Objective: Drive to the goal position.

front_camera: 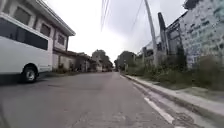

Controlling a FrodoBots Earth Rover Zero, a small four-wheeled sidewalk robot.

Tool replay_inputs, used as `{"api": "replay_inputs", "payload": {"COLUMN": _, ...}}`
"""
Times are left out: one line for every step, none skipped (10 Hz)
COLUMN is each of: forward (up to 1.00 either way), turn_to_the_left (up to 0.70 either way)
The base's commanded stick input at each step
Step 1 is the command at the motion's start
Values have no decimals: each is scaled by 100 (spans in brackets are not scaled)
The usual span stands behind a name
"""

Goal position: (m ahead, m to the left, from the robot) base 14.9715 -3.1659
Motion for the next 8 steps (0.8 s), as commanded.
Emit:
{"api": "replay_inputs", "payload": {"forward": 100, "turn_to_the_left": -39}}
{"api": "replay_inputs", "payload": {"forward": 100, "turn_to_the_left": -29}}
{"api": "replay_inputs", "payload": {"forward": 100, "turn_to_the_left": 0}}
{"api": "replay_inputs", "payload": {"forward": 100, "turn_to_the_left": 0}}
{"api": "replay_inputs", "payload": {"forward": 100, "turn_to_the_left": 0}}
{"api": "replay_inputs", "payload": {"forward": 100, "turn_to_the_left": 0}}
{"api": "replay_inputs", "payload": {"forward": 100, "turn_to_the_left": -39}}
{"api": "replay_inputs", "payload": {"forward": 100, "turn_to_the_left": -40}}
